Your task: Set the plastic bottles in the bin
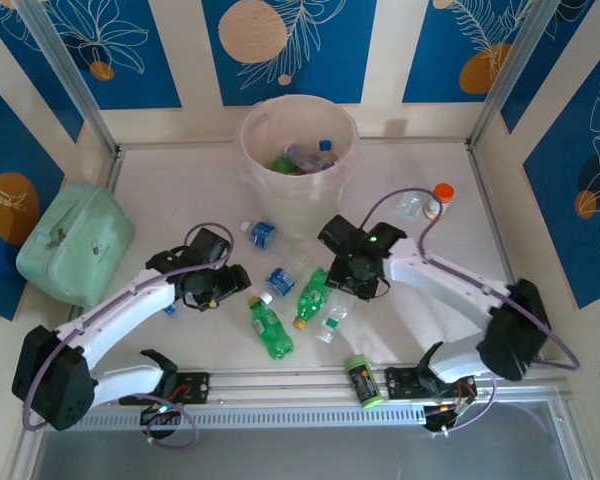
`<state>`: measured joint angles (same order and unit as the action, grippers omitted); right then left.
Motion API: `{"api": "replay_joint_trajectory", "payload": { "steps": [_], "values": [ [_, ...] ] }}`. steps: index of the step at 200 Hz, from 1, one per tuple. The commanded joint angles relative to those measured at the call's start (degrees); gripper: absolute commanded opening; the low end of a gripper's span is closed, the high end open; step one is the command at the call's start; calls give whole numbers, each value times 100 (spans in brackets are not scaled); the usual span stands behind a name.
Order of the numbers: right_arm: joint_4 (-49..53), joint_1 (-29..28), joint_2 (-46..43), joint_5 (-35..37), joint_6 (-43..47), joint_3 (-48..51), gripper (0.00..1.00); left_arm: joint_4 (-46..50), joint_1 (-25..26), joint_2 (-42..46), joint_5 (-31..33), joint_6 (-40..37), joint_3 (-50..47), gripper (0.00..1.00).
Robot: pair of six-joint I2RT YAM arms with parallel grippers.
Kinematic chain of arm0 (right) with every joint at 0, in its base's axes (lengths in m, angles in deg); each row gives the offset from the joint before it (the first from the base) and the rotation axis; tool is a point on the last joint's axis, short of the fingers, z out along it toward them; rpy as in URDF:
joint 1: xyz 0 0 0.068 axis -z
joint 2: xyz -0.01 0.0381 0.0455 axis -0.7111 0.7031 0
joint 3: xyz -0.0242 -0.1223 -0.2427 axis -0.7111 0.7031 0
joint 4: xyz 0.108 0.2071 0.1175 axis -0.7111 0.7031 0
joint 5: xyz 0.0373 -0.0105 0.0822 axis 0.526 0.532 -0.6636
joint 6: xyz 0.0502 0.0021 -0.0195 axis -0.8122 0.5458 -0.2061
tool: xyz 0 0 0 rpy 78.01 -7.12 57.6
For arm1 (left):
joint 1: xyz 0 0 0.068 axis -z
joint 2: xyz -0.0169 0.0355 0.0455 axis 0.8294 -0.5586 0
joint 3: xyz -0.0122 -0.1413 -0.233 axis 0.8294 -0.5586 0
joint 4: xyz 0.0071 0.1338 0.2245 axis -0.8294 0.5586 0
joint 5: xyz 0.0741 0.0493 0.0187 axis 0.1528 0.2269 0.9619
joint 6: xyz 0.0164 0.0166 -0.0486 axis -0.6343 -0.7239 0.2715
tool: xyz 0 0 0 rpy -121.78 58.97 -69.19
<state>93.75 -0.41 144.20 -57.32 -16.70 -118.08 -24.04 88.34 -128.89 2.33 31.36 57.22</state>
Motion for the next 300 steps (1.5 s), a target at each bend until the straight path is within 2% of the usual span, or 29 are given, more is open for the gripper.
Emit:
{"api": "replay_joint_trajectory", "payload": {
  "steps": [1, 31, 51, 81, 126, 163, 241, 250, 277, 300],
  "values": [
    [108, 28, -672, 403, 454, -518, 44, -157, 100, -100, -106, 212, -35, 77],
    [-507, 309, -1109, 150, 1290, -1265, 44, -239, 128, -80, -87, 268, -19, 77],
    [-971, 751, -1046, -448, 1735, -1867, 44, -239, 128, -64, -79, 270, 9, 76],
    [-1470, 1372, -527, -1342, 2069, -2965, 44, -200, 128, 24, 4, 175, 185, 76],
    [-1755, 1809, 580, -1829, 2195, -4528, 44, -2, 110, 319, 355, -118, 560, 78],
    [-2037, 2247, 1235, -2305, 2075, -5001, 44, 345, 53, 483, 716, -338, 923, 79],
    [-1952, 2570, 2628, -2638, 1961, -5842, 45, 394, -4, 583, 691, -268, 844, 79],
    [-1857, 2565, 2820, -2644, 1981, -6014, 49, 432, -6, 591, 723, -277, 844, 79],
    [-1560, 2552, 3197, -2592, 2040, -6421, 69, 639, -132, 625, 975, -327, 876, 83],
    [-1475, 2502, 3195, -2505, 2109, -6504, 74, 895, -489, 692, 1153, -436, 949, 87]
  ]
}}
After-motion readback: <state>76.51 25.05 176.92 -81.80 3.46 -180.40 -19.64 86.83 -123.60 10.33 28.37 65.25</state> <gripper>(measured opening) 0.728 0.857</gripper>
